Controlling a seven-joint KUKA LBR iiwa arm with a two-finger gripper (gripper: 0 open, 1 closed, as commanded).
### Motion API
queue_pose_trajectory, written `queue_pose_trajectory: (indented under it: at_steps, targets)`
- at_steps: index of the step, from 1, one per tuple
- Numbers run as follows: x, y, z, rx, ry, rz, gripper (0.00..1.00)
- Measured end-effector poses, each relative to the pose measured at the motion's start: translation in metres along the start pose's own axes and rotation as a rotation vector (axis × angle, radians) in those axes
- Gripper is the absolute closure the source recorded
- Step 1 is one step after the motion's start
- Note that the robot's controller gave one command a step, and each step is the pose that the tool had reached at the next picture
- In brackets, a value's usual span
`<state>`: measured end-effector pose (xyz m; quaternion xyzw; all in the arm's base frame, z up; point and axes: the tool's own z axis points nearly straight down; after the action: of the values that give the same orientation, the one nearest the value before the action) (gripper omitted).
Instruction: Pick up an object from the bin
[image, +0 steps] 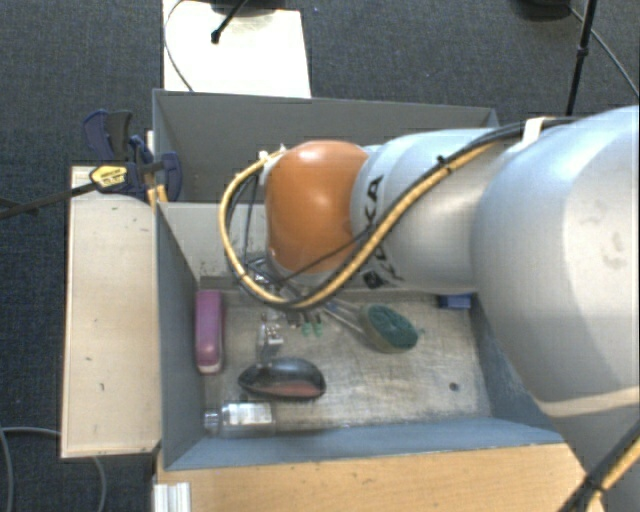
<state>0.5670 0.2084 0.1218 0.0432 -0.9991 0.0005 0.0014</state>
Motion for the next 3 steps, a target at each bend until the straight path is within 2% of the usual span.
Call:
queue_pose_trajectory:
  at_steps: [1, 2, 3]
  targets:
    - [0.045, -0.045, 0.033, -0.002, -0.015, -0.107, 0.0]
    - [0.088, -0.101, 0.05, -0.002, -0.013, -0.22, 0.0]
    - [0.102, -0.187, 0.027, 0.002, -0.007, -0.451, 0.0]
